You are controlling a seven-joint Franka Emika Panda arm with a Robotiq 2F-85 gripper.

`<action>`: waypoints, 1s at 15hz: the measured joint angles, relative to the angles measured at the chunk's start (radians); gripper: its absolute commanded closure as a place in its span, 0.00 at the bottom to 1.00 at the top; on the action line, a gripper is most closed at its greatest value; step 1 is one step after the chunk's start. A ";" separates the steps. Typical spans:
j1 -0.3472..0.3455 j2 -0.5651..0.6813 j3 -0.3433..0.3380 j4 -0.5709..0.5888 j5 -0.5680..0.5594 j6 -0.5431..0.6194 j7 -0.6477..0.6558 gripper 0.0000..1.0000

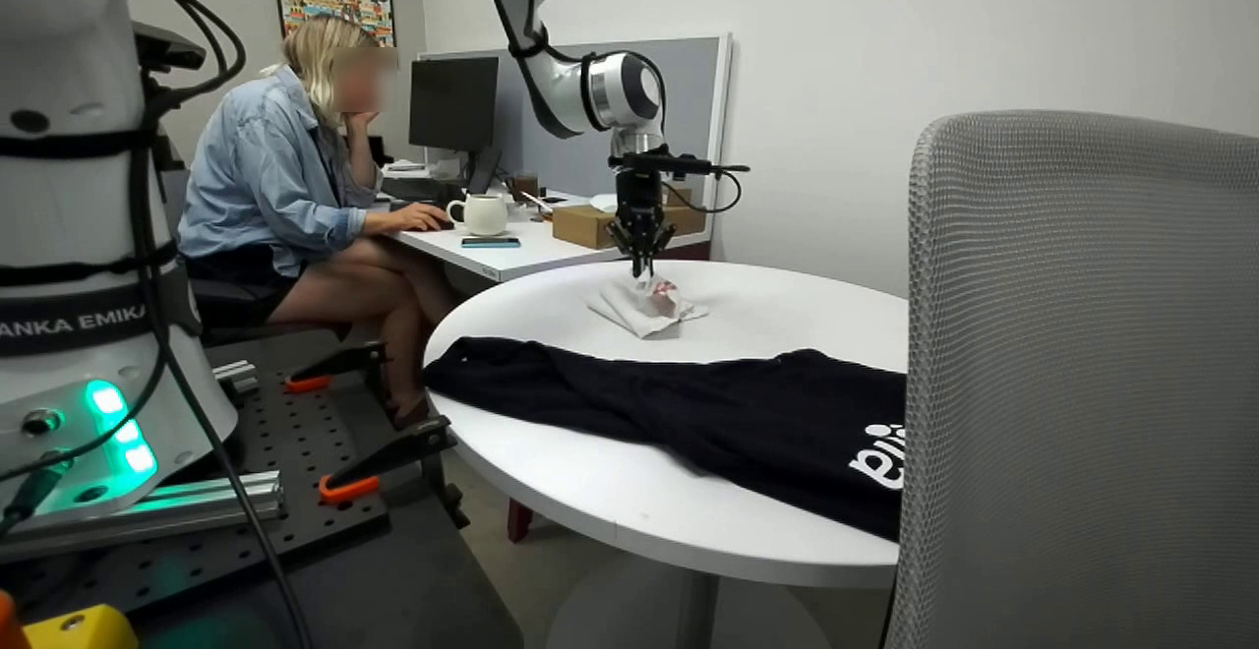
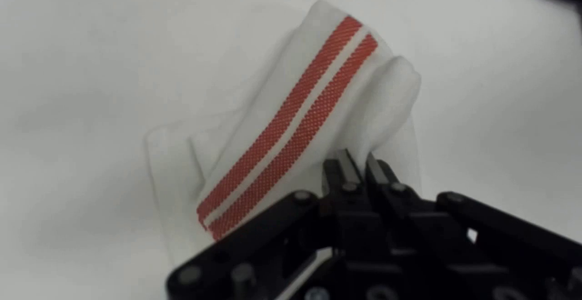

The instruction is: Fold the towel

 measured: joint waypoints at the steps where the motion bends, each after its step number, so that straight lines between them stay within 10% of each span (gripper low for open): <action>1: 0.014 -0.020 0.010 -0.019 -0.019 0.019 -0.004 0.99; 15: 0.010 -0.260 0.037 -0.153 -0.060 0.149 -0.038 0.99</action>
